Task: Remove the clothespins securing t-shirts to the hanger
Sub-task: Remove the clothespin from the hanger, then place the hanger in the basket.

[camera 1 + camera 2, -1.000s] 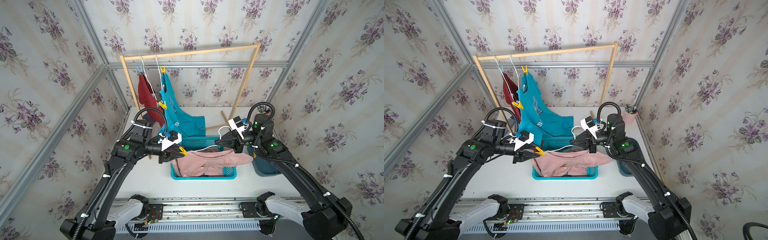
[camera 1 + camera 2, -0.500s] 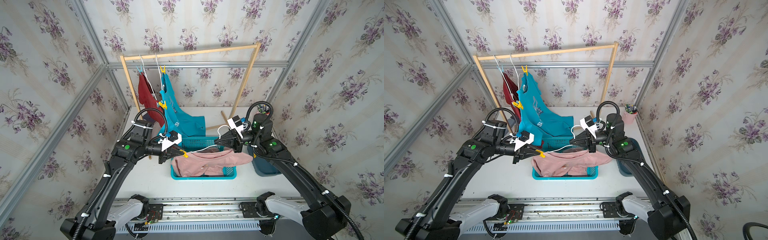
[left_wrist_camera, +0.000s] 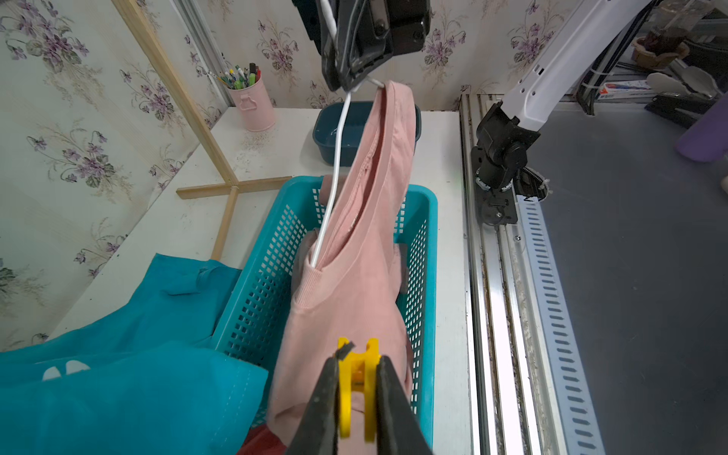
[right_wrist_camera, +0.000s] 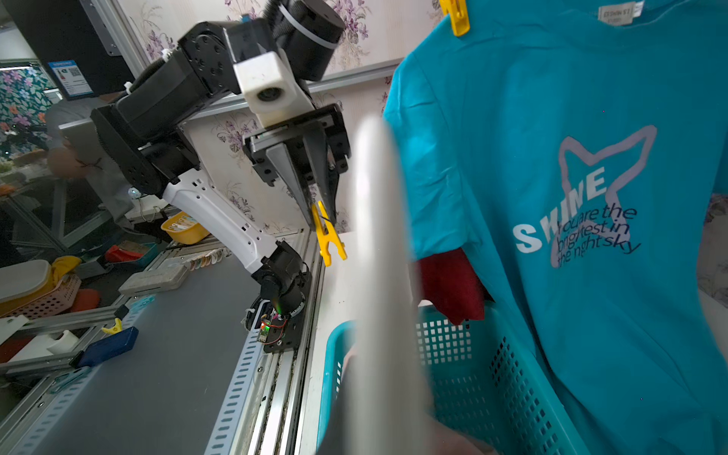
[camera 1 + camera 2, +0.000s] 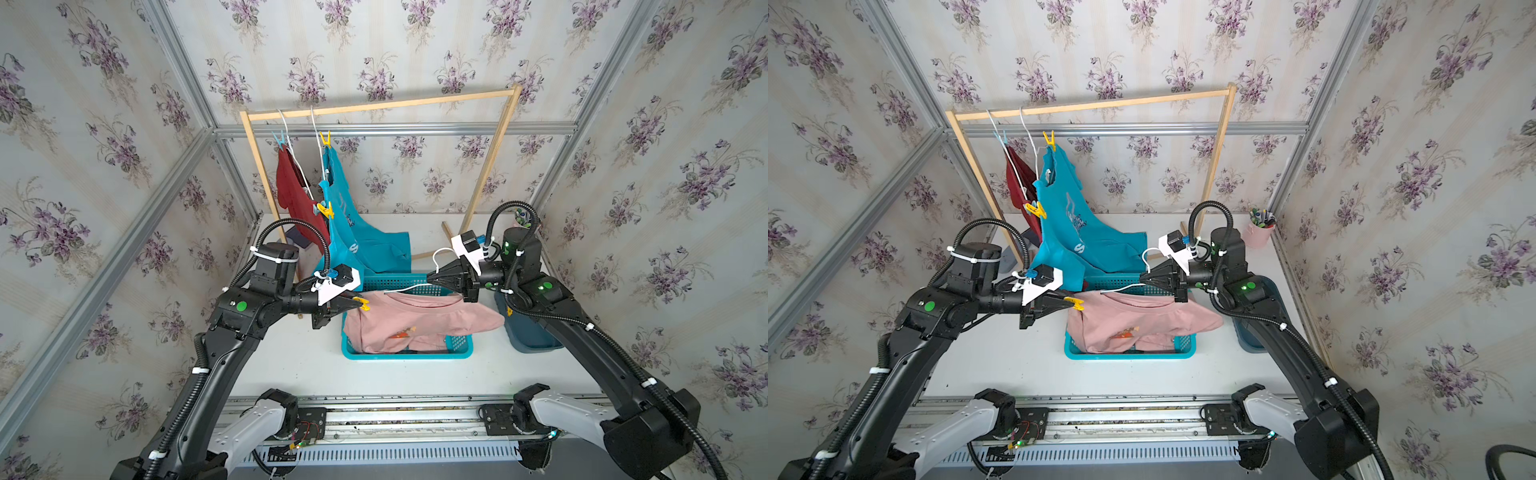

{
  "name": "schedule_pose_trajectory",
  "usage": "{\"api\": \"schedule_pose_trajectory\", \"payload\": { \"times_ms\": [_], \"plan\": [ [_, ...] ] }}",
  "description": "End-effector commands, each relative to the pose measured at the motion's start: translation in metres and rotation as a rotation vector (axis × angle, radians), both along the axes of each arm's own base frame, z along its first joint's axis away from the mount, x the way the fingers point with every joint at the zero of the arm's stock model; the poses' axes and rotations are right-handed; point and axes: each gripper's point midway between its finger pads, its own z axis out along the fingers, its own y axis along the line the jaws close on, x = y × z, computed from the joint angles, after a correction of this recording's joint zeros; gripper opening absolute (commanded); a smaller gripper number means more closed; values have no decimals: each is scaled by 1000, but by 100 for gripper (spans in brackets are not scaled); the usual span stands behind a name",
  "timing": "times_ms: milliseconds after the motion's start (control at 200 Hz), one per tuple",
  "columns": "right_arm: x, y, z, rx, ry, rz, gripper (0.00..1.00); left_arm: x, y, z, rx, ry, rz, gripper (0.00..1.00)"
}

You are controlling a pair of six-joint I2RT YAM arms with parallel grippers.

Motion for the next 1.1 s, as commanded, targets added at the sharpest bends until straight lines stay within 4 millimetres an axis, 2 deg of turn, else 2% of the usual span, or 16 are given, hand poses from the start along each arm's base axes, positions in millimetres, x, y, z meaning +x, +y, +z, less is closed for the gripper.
{"api": "schedule_pose_trajectory", "payload": {
  "times_ms": [0, 335, 554, 649, 699, 789, 899, 989, 1039, 1099],
  "plan": [
    [7, 3, -4, 2, -14, -1, 0, 1, 4, 3, 13, -29, 25, 18],
    [21, 10, -28, -93, -11, -33, 0, -2, 3, 3, -6, -24, 25, 19],
    [26, 43, -53, -92, 32, -4, 0, 3, 3, 1, -8, -18, 36, 19],
    [36, 50, -61, -44, 63, -29, 0, 3, 4, -2, -4, -11, 49, 19],
    [43, 51, -65, -25, 70, -61, 8, 3, 4, -4, -4, -12, 50, 19],
    [58, 51, -82, -35, 84, -137, 14, 2, 4, -7, -7, -3, 48, 19],
    [71, 52, -105, -68, 112, -194, 11, 2, 2, -8, -18, 7, 42, 19],
    [77, 55, -112, -80, 147, -202, 9, 2, 0, -9, -29, 18, 34, 19],
    [79, 56, -113, -89, 158, -203, 16, 3, -1, -8, -35, 22, 30, 19],
    [82, 55, -113, -114, 164, -224, 37, 4, -2, -9, -39, 29, 30, 19]
  ]
}}
